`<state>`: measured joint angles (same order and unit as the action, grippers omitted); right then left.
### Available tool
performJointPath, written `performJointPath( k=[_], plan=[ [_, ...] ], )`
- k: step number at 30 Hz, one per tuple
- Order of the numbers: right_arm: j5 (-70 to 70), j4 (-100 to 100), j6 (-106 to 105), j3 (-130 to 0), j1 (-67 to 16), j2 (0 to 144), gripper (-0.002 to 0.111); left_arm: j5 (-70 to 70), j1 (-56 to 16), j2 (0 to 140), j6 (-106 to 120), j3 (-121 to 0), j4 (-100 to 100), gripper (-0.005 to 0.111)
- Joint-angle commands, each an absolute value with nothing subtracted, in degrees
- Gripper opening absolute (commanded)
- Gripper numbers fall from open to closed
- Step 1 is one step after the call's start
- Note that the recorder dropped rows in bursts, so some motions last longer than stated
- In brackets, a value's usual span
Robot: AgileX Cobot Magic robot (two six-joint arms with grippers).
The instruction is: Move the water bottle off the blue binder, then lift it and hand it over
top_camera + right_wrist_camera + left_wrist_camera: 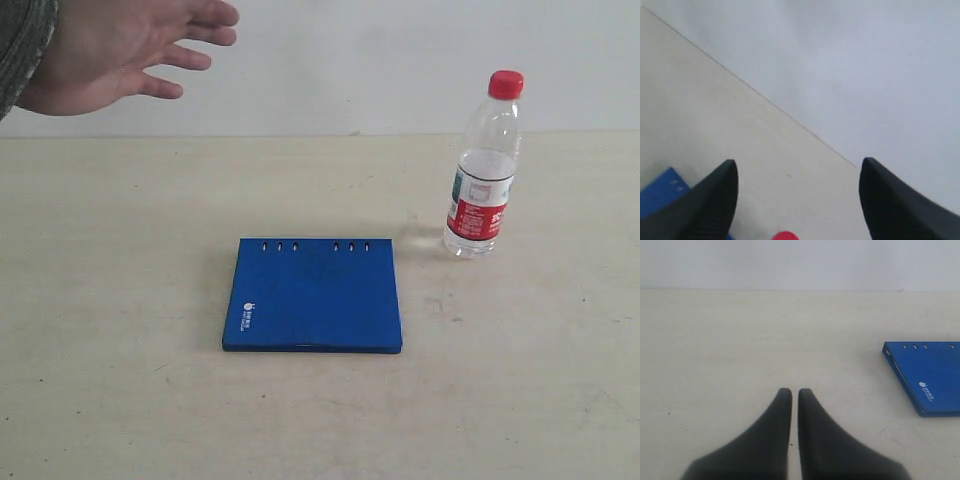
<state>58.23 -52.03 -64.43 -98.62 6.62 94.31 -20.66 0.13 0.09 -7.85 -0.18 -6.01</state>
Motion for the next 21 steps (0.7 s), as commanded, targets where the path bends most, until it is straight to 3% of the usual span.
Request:
performJointPath(
  k=[1, 4, 14, 21],
  plan=[
    [69.96, -54.52, -54.91, -99.5, 6.38, 88.7, 0.061, -20.41, -0.06, 0.0, -7.65, 0.0, -5.38, 0.004],
    [69.96, -51.1, -46.04, -97.19, 2.85, 86.3, 0.061, -20.41, -0.06, 0.0, -7.65, 0.0, -5.38, 0.004],
    [69.96, -40.0, -50.75, -79.46, -18.1, 88.64, 0.061, -20.41, -0.06, 0.0, -7.65, 0.0, -5.38, 0.004],
    [43.47, -39.0, -56.1, -63.96, -28.79, 89.82, 0.061, -13.89, -0.06, 0.0, -8.89, 0.0, -7.08, 0.004]
  ],
)
